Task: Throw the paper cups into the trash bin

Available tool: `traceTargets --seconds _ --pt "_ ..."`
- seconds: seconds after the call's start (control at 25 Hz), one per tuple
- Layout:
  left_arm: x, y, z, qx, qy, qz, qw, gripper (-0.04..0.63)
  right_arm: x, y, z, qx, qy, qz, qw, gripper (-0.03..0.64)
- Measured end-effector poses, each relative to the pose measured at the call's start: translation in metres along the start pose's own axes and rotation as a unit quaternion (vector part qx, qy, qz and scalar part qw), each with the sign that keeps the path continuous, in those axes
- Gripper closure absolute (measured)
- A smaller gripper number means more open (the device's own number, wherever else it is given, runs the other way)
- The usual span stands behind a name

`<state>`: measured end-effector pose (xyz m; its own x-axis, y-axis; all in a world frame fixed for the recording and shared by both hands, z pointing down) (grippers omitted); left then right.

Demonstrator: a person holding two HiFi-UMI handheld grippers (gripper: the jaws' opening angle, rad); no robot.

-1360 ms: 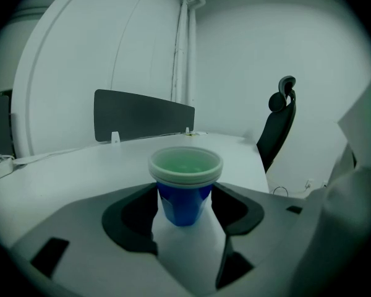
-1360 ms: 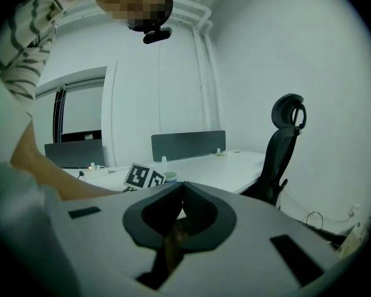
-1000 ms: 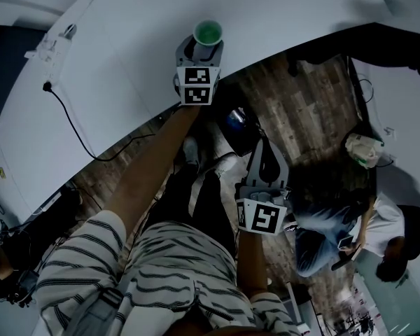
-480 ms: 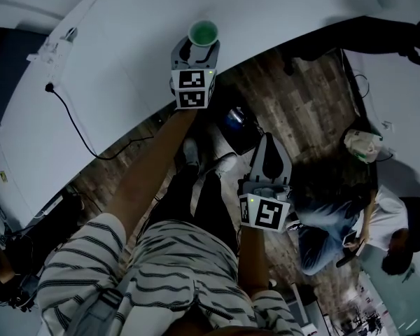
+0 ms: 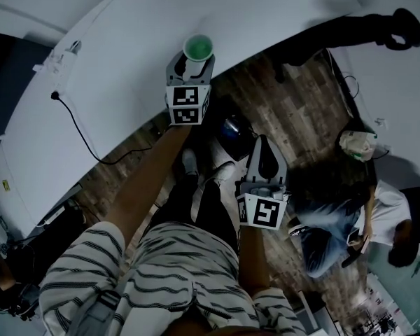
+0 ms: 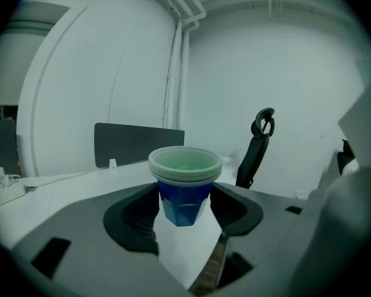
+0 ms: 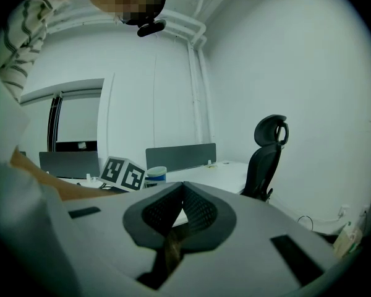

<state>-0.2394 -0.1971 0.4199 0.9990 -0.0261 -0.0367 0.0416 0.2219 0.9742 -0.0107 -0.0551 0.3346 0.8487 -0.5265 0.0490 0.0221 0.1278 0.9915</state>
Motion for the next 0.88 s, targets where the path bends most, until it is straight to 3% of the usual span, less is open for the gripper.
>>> traceTargets --seconds 0.52,0.88 --pt "0.046 -0.02 -0.061 0.003 0.044 0.003 0.999 0.318 0.0 -0.019 -0.039 0.006 0.0 0.004 1.0 0.606" --pt "0.082 -0.036 -0.106 0.006 0.088 0.02 0.9959 0.318 0.007 -0.032 -0.068 0.012 0.025 0.011 1.0 0.606"
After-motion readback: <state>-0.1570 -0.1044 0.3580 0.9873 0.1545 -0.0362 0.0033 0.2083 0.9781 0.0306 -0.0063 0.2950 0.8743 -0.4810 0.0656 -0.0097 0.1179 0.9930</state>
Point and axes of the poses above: the fingertips, and each gripper's own axes: z forward along the fingers, x to its right, y out of its underside, the point moved 3 cm from there along -z, backward along the fingers, and after that the axes turned 3 degrees about x, right-handed, at the moved point
